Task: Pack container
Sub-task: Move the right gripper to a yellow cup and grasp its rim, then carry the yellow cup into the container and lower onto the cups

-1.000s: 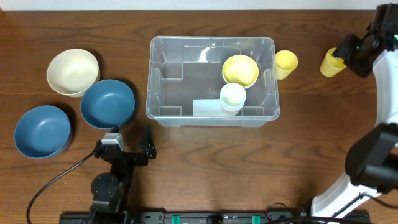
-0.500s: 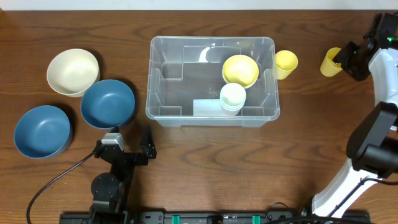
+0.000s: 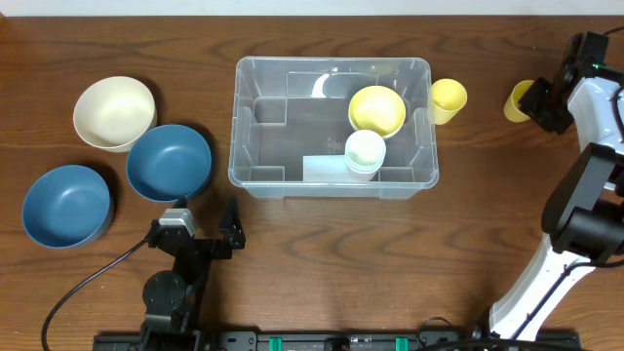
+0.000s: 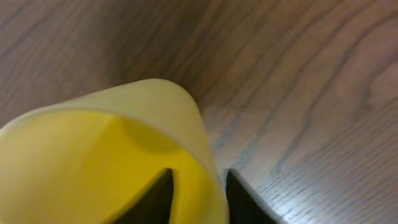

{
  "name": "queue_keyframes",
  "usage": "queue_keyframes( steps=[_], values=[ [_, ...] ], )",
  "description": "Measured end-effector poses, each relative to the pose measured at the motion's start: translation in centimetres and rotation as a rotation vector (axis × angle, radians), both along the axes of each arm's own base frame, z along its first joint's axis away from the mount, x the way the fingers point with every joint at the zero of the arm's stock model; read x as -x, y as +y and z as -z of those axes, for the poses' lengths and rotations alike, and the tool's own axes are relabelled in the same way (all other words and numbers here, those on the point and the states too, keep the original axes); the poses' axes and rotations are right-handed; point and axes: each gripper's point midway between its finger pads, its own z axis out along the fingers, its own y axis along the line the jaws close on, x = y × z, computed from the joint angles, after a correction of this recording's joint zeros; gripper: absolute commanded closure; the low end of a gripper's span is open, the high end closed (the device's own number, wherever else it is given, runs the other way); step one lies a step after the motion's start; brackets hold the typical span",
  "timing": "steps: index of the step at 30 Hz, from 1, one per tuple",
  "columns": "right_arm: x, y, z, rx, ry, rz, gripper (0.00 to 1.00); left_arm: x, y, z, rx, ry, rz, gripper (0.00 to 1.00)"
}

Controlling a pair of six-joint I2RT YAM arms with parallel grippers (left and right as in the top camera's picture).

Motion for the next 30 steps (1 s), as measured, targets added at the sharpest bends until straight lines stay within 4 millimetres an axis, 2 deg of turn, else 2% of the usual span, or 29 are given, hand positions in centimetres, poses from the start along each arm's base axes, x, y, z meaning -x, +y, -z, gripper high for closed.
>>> queue_keyframes(
  steps=[1, 5, 9, 11, 13, 15, 19, 20, 22, 23, 24, 27, 30],
  values=[
    [0.1, -0.1, 0.0, 0.002, 0.004, 0.006, 0.98, 0.0, 0.0, 0.0, 0.000, 0.000, 0.000, 0.02],
    [0.4, 0.0, -0.1, -0.001, 0.017, 0.011, 0.99, 0.0, 0.0, 0.0, 0.000, 0.000, 0.000, 0.02],
    [1.9, 0.5, -0.4, -0.025, 0.082, 0.009, 0.99, 0.0, 0.0, 0.0, 0.000, 0.000, 0.000, 0.02],
    [2.6, 0.8, -1.3, -0.037, 0.100, 0.006, 0.99, 0.0, 0.0, 0.0, 0.000, 0.000, 0.000, 0.02],
    [2.8, 1.3, -3.4, -0.053, 0.088, -0.001, 0.99, 0.0, 0.0, 0.0, 0.000, 0.000, 0.000, 0.02],
    [2.4, 1.7, -6.7, -0.063, 0.024, -0.012, 0.99, 0.0, 0.0, 0.0, 0.000, 0.000, 0.000, 0.02],
    [2.1, 3.9, -15.7, -0.090, -0.181, -0.073, 0.99, 0.0, 0.0, 0.0, 0.000, 0.000, 0.000, 0.02],
    [2.5, 5.1, -18.4, -0.103, -0.238, -0.101, 0.99, 0.0, 0.0, 0.0, 0.000, 0.000, 0.000, 0.02],
    [3.6, 7.7, -22.2, -0.127, -0.313, -0.159, 0.99, 0.0, 0.0, 0.0, 0.000, 0.000, 0.000, 0.02],
    [4.4, 9.9, -24.3, -0.140, -0.350, -0.214, 0.99, 0.0, 0.0, 0.0, 0.000, 0.000, 0.000, 0.02],
    [4.9, 11.6, -25.4, -0.150, -0.368, -0.257, 0.99, 0.0, 0.0, 0.0, 0.000, 0.000, 0.000, 0.02],
    [6.5, 17.4, -26.7, -0.186, -0.363, -0.404, 0.99, 0.0, 0.0, 0.0, 0.000, 0.000, 0.000, 0.02],
    [7.6, 23.1, -26.0, -0.214, -0.312, -0.547, 0.98, 0.0, 0.0, 0.0, 0.000, 0.000, 0.000, 0.02]
  ],
)
